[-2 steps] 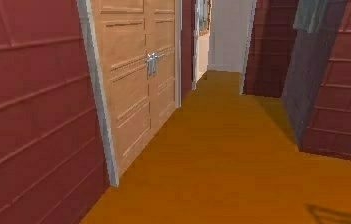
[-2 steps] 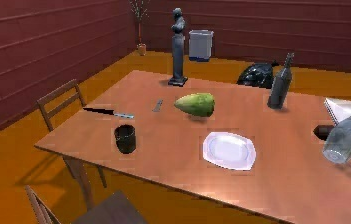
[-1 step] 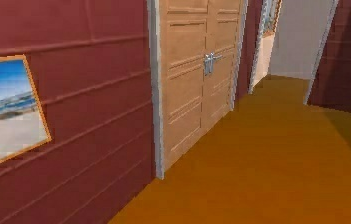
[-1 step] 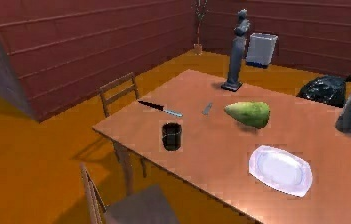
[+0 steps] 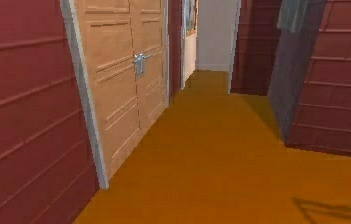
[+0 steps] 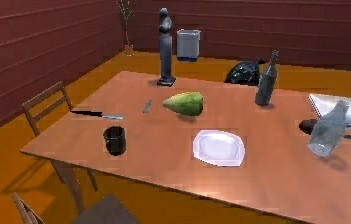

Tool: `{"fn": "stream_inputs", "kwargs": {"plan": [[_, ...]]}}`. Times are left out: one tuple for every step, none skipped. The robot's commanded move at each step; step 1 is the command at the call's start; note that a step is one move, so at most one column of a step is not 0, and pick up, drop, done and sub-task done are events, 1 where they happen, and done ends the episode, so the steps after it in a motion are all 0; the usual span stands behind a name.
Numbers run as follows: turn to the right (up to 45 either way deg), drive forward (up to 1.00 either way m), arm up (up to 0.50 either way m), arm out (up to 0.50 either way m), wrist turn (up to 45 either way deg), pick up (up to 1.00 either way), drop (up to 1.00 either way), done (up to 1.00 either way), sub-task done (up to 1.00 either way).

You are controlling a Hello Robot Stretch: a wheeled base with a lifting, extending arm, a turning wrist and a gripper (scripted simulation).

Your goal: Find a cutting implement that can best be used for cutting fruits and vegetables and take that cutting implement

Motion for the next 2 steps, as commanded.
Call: {"fn": "stream_inputs", "kwargs": {"plan": [[0.0,0.2,0.0,0.0,0.0,0.0,0.0,0.0,0.0],[12.0,0.0,0.0,0.0,0.0,0.0,0.0,0.0,0.0]]}}
